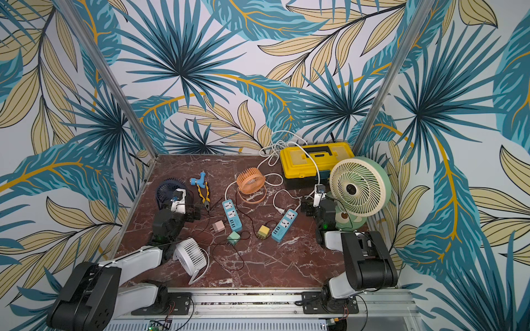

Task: Unplug the desk fan from the power strip
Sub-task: Reset both arms

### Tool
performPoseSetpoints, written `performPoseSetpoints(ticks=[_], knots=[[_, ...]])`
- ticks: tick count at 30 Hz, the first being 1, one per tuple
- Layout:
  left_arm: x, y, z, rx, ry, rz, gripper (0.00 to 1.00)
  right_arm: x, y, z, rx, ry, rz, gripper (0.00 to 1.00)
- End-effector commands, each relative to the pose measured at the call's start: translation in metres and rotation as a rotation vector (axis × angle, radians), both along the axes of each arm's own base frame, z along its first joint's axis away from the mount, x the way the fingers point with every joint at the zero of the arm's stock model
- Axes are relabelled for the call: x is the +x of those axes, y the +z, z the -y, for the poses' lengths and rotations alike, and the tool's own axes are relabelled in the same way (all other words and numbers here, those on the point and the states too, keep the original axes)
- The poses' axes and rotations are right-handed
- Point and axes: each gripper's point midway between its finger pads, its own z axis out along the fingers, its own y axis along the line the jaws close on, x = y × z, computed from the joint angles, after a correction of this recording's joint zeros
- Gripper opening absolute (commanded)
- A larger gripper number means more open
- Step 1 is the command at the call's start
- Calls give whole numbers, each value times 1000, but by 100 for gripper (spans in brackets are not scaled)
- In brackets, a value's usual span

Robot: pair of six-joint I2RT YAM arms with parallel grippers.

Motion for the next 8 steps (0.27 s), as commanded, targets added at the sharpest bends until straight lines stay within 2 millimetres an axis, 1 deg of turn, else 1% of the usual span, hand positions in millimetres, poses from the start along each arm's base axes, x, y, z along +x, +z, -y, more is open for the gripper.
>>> performPoseSetpoints(ticks=[1, 4, 5, 8], knots=[[-1, -7, -20, 53, 85, 4, 100, -2, -1, 0, -5, -3, 4, 99], [5, -8, -23, 62, 99, 22, 100, -2, -1, 0, -6, -2, 4, 99], [6, -10, -25, 52, 105, 26, 100, -2, -1, 0, -5, -3, 4, 99], [13, -21, -24, 42, 91, 11, 100, -2, -1, 0, -6, -2, 4, 99]])
